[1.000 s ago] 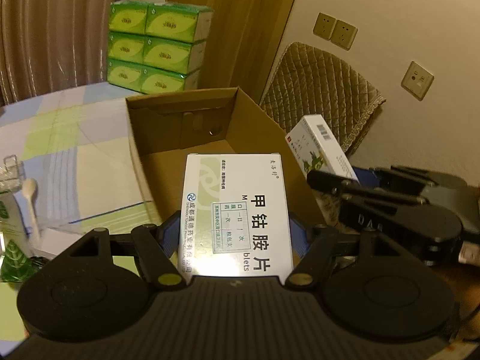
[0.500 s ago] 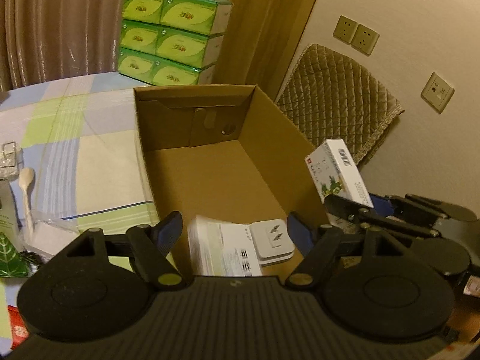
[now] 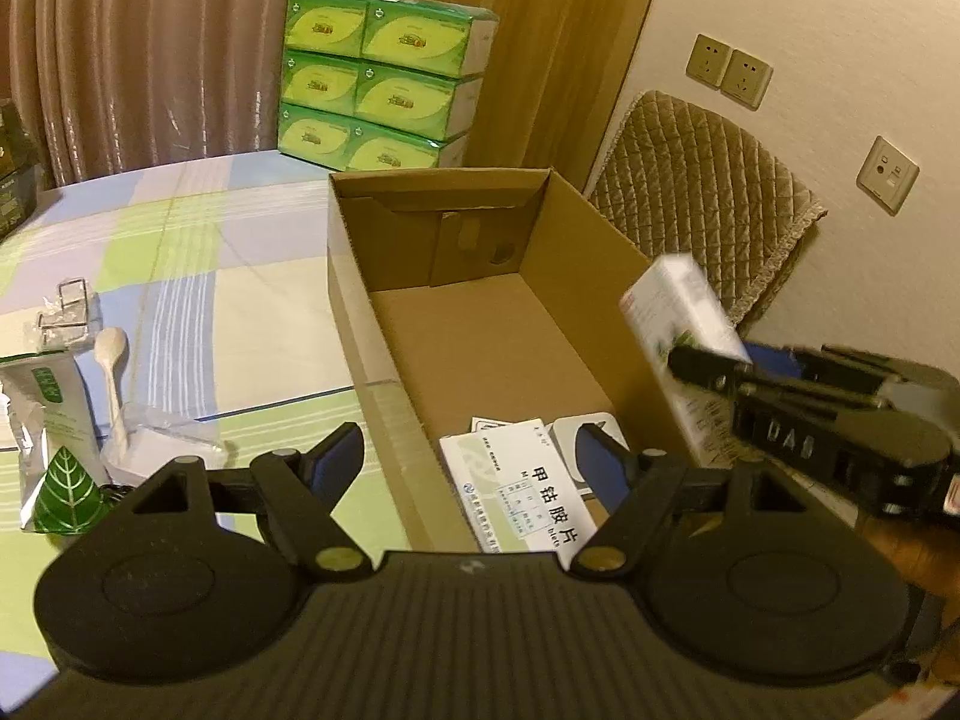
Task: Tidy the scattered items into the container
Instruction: 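Open left tool and right tool to release both boxes into the cardboard box, then return both tools toward the red candy packet and foil bag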
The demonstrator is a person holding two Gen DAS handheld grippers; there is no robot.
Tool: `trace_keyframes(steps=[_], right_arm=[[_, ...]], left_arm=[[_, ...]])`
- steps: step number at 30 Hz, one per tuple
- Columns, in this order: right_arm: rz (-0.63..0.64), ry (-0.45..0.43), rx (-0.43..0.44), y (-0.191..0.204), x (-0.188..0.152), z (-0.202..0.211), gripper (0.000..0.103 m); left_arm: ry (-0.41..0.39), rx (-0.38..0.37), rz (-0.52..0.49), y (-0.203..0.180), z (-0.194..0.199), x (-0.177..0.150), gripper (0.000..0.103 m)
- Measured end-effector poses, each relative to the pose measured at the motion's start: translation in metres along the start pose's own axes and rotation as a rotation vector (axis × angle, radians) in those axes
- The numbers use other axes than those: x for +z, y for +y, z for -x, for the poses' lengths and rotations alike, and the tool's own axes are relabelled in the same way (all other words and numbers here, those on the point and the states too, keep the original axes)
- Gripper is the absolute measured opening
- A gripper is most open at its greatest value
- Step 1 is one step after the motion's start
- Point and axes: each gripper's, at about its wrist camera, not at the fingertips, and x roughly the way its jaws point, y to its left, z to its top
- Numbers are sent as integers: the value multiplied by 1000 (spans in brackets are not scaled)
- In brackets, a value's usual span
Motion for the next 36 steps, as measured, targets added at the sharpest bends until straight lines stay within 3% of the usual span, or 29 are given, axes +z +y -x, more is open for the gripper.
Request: trace_keyframes(steps=[1, 15, 24, 26, 28, 36], right_arm=[[-7, -12, -1, 0, 0, 1, 67], [-12, -3, 6, 10, -20, 28, 67], [4, -15, 52, 42, -32, 52, 69], [19, -31, 66, 53, -33, 58, 84], [28, -49, 86, 65, -35, 63, 92], [131, -52, 200, 125, -46, 76, 101]], left_arm=[[-1, -1, -3, 0, 2, -2, 74], [6, 19, 30, 21, 23, -26, 75], [7, 55, 44, 45, 52, -56, 84], [8, 66, 52, 53, 59, -65, 87], [15, 86, 57, 63, 67, -74, 88], [26, 201, 99, 112, 107, -116, 96]])
